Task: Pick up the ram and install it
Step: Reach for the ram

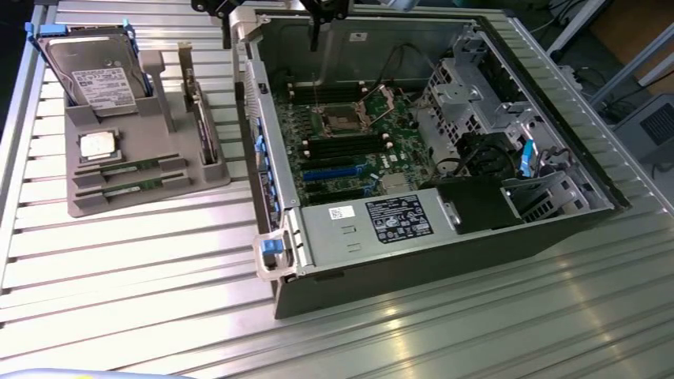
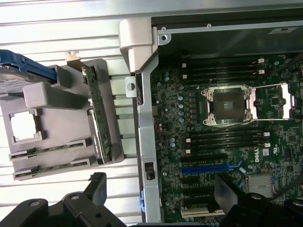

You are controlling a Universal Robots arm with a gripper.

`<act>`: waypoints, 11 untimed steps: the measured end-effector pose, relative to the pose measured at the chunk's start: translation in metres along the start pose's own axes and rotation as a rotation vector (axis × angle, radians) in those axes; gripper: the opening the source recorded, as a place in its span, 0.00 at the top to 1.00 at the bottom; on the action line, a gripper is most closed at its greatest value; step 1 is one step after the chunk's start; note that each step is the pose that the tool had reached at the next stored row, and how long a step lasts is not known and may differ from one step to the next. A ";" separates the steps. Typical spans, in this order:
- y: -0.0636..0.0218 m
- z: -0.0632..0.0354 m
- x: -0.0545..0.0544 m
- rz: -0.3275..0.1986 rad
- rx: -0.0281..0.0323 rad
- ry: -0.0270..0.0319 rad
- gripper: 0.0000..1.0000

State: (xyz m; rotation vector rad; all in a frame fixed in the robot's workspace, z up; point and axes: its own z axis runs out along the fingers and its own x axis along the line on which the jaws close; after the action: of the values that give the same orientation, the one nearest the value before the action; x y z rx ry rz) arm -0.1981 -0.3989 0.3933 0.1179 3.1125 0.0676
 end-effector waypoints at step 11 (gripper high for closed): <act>-0.0011 -0.0004 0.014 0.000 0.0000 0.0000 0.01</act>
State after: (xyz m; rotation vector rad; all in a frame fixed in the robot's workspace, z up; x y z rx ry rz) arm -0.2122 -0.3989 0.3932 0.1179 3.1125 0.0677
